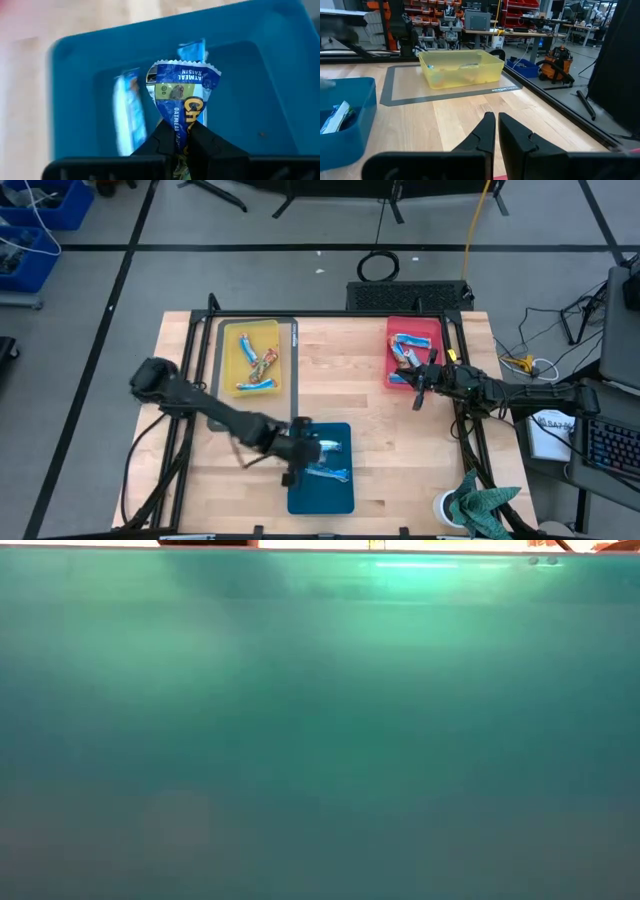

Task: Pick and place Granola Bars by type
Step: Put the blue granola bar into the blue bin, then return to Home Position

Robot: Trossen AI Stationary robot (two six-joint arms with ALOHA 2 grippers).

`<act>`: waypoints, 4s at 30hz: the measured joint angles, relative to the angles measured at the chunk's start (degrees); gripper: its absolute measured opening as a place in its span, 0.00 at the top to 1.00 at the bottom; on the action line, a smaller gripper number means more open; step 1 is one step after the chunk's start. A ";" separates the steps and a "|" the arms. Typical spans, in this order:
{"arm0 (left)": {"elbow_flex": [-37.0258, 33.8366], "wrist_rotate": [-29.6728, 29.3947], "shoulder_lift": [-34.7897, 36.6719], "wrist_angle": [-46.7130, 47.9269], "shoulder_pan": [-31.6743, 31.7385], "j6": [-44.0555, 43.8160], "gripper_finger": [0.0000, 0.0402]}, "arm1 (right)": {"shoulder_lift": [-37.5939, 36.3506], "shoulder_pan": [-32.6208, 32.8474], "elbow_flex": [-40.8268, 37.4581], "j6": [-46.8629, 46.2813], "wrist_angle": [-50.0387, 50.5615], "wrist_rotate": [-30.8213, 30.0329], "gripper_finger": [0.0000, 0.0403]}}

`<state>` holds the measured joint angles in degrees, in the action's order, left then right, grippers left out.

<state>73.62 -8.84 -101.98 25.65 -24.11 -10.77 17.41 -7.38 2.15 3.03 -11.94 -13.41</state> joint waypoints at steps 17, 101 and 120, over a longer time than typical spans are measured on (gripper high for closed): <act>0.81 14.37 -5.63 -3.21 10.51 -4.16 0.63 | 0.00 -0.02 -0.02 0.01 -0.13 0.00 0.97; -72.94 -3.69 87.32 -32.24 27.86 10.28 0.57 | -0.41 -0.13 -0.16 0.18 -1.86 5.41 0.97; -72.91 -3.69 87.32 -32.33 27.85 10.32 0.57 | -13.12 0.00 -1.31 -2.16 -13.11 20.44 0.97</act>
<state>0.71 -12.53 -14.66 -6.68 3.73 -0.45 4.29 -7.38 0.84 0.87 -25.06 7.03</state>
